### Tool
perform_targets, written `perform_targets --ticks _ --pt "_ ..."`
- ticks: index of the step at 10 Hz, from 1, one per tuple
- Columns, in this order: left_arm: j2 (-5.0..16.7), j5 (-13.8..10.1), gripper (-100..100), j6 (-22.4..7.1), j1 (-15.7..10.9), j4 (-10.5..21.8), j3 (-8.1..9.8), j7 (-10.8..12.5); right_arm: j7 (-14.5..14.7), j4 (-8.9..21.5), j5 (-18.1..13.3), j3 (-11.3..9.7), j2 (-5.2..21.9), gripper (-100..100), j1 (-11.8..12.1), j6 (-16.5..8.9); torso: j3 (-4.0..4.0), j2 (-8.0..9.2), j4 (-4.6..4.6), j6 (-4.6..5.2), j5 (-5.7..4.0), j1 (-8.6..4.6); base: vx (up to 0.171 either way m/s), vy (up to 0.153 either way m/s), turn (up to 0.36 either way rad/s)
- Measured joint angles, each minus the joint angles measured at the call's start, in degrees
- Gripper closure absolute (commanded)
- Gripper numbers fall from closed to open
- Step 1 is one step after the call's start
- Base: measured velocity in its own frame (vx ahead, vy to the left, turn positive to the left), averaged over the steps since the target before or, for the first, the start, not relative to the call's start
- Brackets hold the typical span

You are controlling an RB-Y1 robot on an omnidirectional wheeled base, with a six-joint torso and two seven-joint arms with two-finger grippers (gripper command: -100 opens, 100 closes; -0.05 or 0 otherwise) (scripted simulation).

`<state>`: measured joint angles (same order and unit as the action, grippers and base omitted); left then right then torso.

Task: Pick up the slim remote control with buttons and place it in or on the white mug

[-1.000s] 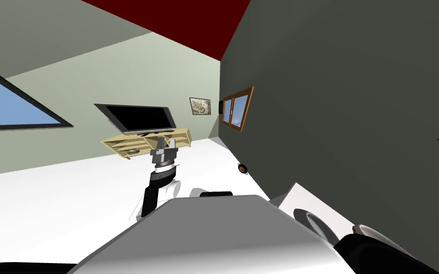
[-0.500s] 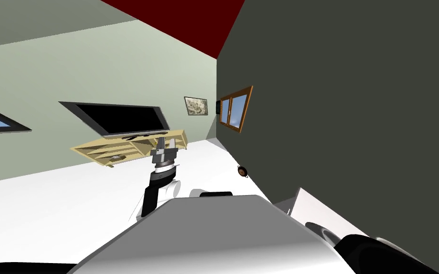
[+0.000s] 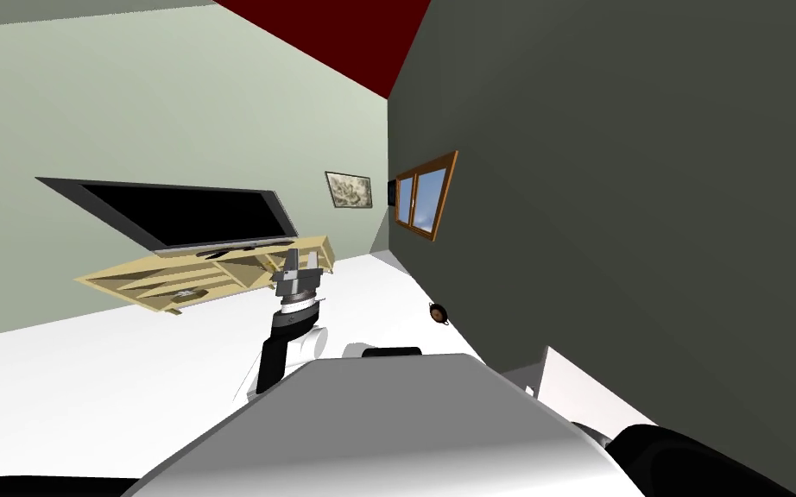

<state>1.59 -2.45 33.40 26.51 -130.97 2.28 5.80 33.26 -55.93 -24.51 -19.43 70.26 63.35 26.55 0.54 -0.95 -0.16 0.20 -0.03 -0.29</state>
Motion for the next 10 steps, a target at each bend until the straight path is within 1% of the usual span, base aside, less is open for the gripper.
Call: perform_targets --ticks 1,3,5,7,8,10 --pt "0.00 0.00 0 0.00 0.00 0.00 0.00 0.00 -0.88 -0.56 0.24 0.05 1.04 100 0.15 0.98 -0.01 0.02 0.00 -0.02 -0.01 -0.02 0.083 -0.042 -0.045" --pt "0.00 0.00 0 0.00 0.00 0.00 0.00 0.00 -2.33 -0.36 0.38 -0.15 2.38 100 -0.67 3.22 0.00 0.02 -0.01 -0.05 -0.03 -0.14 0.100 -0.071 -0.066" --pt "0.01 0.00 0 0.00 0.00 0.00 0.00 0.00 -4.23 -1.85 0.71 0.03 4.63 100 -0.74 5.16 0.07 -0.11 -0.03 -0.11 -0.05 -0.29 0.100 -0.084 -0.027" --pt "0.01 0.00 0 0.00 0.00 0.00 0.00 0.00 -5.28 -0.87 0.42 -0.35 5.50 100 -2.50 7.51 0.01 0.01 -0.02 -0.13 -0.03 -0.25 0.068 -0.077 -0.041" --pt "0.01 0.00 0 0.00 -0.01 0.00 0.00 0.00 -5.65 -1.78 0.57 0.02 6.46 100 -2.15 8.26 -0.02 0.09 -0.03 -0.12 -0.02 -0.23 0.051 -0.080 -0.034" --pt "0.01 0.00 0 0.00 -0.01 0.00 0.00 0.00 -6.34 -1.41 0.30 -0.07 8.19 100 -2.77 10.34 -0.06 0.17 -0.03 -0.14 0.01 -0.22 0.032 -0.056 -0.016"
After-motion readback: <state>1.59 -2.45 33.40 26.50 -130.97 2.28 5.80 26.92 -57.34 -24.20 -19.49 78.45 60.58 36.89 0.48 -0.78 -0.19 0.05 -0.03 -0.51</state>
